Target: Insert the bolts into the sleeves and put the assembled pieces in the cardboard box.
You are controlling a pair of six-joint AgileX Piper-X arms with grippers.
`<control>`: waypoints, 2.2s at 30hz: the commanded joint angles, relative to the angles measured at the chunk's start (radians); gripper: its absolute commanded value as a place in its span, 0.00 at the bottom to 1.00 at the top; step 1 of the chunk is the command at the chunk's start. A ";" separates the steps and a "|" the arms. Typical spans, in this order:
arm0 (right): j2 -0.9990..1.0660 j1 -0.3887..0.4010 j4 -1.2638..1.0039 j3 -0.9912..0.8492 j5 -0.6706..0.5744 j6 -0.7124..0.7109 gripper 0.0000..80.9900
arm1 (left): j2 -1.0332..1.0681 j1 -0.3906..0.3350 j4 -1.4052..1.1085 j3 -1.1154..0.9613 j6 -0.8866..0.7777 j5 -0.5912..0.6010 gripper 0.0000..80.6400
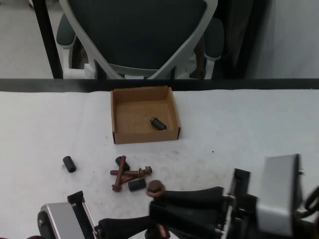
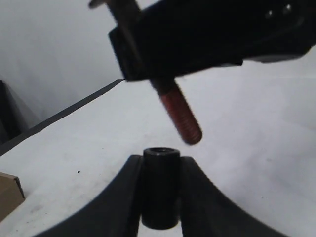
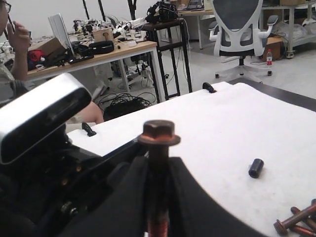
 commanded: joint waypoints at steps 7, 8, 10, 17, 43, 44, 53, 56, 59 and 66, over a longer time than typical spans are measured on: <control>0.033 -0.015 -0.017 -0.035 -0.009 -0.053 0.00 | -0.010 -0.004 -0.032 -0.007 -0.096 -0.009 0.01; 0.033 -0.018 -0.017 -0.035 -0.009 -0.053 0.00 | -0.010 -0.004 -0.032 -0.007 -0.106 -0.009 0.01; 0.033 -0.028 -0.017 -0.035 -0.002 -0.053 0.00 | -0.010 -0.004 -0.032 -0.007 -0.121 -0.009 0.01; 0.024 -0.040 -0.021 -0.035 -0.002 -0.076 0.00 | -0.010 -0.004 -0.013 -0.007 -0.196 -0.018 0.01; 0.013 -0.040 -0.020 -0.035 0.021 -0.059 0.00 | -0.010 -0.004 -0.132 -0.007 -0.321 -0.044 0.01; 0.013 -0.040 -0.020 -0.035 0.021 -0.059 0.00 | -0.010 -0.004 -0.138 -0.007 -0.321 -0.052 0.01; 0.013 -0.040 -0.020 -0.035 0.021 -0.053 0.00 | -0.010 -0.004 -0.189 -0.007 -0.344 -0.106 0.01; 0.013 -0.040 -0.013 -0.035 0.021 -0.053 0.00 | -0.010 -0.004 -0.191 -0.007 -0.344 -0.137 0.01; 0.013 -0.040 -0.005 -0.033 0.021 -0.053 0.00 | -0.010 -0.004 -0.201 -0.007 -0.365 -0.152 0.01; 0.013 -0.040 0.028 -0.033 0.021 -0.051 0.00 | -0.010 -0.004 -0.268 -0.007 -0.391 -0.174 0.01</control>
